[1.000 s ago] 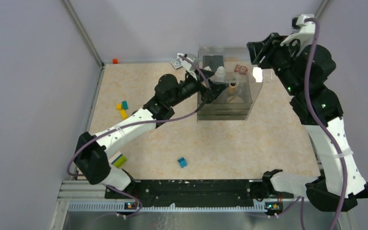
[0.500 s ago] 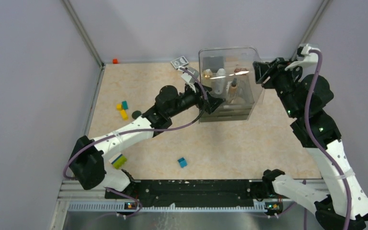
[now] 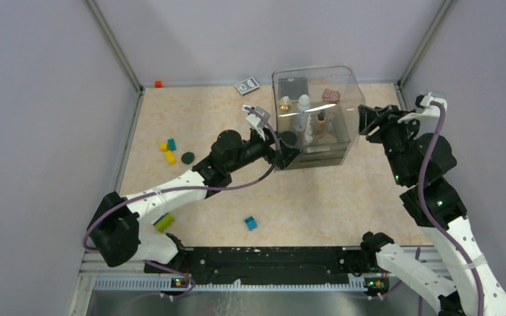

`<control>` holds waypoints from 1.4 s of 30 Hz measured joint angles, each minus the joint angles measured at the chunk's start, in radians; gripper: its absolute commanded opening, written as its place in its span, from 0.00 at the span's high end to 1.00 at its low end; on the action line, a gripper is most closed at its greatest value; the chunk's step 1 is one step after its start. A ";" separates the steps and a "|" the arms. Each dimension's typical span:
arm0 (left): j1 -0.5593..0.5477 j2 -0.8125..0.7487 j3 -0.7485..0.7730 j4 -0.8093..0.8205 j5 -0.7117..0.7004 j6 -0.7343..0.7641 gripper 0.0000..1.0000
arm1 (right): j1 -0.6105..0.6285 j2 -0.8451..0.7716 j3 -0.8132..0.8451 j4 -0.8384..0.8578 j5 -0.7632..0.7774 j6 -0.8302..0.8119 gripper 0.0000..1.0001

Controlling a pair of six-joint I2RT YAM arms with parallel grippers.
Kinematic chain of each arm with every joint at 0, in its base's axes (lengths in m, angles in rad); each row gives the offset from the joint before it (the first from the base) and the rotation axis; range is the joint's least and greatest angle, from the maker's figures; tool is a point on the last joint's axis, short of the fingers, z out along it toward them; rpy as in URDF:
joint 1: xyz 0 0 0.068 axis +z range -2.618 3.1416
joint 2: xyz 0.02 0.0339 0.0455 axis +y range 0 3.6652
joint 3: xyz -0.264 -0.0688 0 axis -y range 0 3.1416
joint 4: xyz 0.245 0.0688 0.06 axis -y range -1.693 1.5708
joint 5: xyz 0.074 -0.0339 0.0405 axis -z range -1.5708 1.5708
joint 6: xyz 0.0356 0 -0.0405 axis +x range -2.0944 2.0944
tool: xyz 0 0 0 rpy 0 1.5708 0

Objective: Organize the makeup
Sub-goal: Close the drawer in the storage box.

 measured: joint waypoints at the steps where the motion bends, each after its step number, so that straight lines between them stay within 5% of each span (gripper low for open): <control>1: 0.000 -0.006 -0.006 -0.005 -0.005 0.000 0.01 | 0.000 -0.005 -0.011 0.000 0.007 0.000 0.54; 14: -0.010 -0.191 -0.078 -0.215 -0.177 0.010 0.01 | 0.000 -0.005 -0.085 0.013 0.035 0.000 0.53; 22: -0.011 -0.349 -0.139 -0.472 -0.452 -0.023 0.01 | 0.000 -0.011 -0.155 -0.016 0.033 0.057 0.52; 28: 0.018 -0.393 -0.137 -0.703 -0.634 -0.108 0.01 | 0.000 -0.076 -0.362 -0.013 -0.029 0.218 0.52; 36: 0.282 -0.340 -0.135 -0.861 -0.586 -0.201 0.01 | 0.000 -0.148 -0.638 0.027 -0.073 0.524 0.50; 42: 0.305 -0.340 -0.138 -0.885 -0.562 -0.203 0.01 | 0.000 -0.138 -0.719 0.147 -0.106 0.706 0.48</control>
